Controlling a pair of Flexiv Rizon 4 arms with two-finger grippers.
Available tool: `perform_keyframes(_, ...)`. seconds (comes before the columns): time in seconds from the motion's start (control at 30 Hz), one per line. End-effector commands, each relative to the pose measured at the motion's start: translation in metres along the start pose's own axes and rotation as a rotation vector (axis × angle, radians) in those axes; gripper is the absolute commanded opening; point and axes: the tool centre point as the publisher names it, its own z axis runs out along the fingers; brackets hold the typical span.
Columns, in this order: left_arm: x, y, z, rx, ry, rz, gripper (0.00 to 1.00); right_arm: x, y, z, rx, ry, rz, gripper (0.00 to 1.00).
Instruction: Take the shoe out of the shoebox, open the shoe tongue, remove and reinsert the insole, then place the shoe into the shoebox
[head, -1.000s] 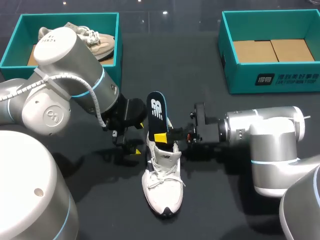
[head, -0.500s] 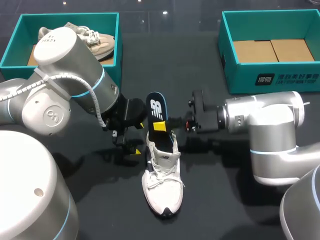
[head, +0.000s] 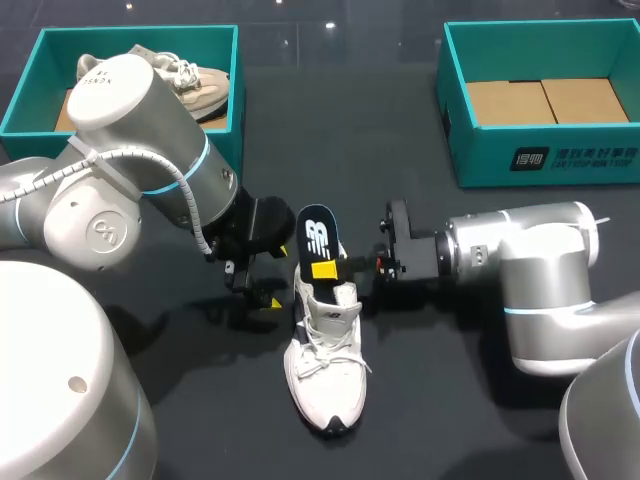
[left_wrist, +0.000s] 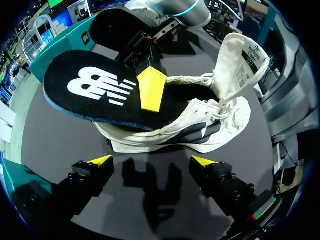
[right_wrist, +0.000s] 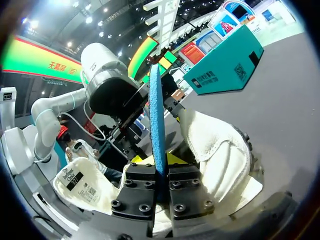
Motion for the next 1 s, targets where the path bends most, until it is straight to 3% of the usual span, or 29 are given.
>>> perform_keyframes(0.03, 0.000, 0.000, 0.001, -0.001, 0.000, 0.000, 1.00, 0.008, -0.017, 0.002, -0.017, -0.026, 0.006, 0.00)
perform_keyframes(0.3, 0.000, 0.000, 0.001, -0.001, 0.000, 0.000, 1.00, 0.016, -0.013, 0.004, -0.008, -0.024, -0.021, 0.01)
perform_keyframes(0.4, 0.000, 0.000, 0.001, -0.001, 0.000, 0.000, 1.00, 0.019, -0.003, 0.005, 0.002, -0.022, -0.053, 0.29)
perform_keyframes(0.43, 0.000, 0.000, 0.001, -0.001, 0.000, 0.000, 1.00, 0.020, 0.002, 0.005, 0.007, -0.023, -0.067, 0.34)
perform_keyframes(0.73, 0.000, 0.000, 0.001, -0.001, 0.000, 0.000, 1.00, 0.016, 0.025, 0.000, 0.018, -0.019, -0.123, 0.31)
perform_keyframes(0.87, 0.000, 0.000, 0.001, -0.001, 0.000, 0.000, 1.00, 0.013, 0.033, -0.002, 0.015, -0.019, -0.127, 0.20)
perform_keyframes(0.93, 0.000, 0.000, 0.001, -0.001, 0.000, 0.000, 1.00, 0.010, 0.035, -0.002, 0.014, -0.015, -0.125, 0.04)
perform_keyframes(1.0, 0.000, 0.000, 0.001, -0.001, 0.000, 0.000, 1.00, 0.004, 0.034, -0.002, 0.013, -0.016, -0.105, 0.00)
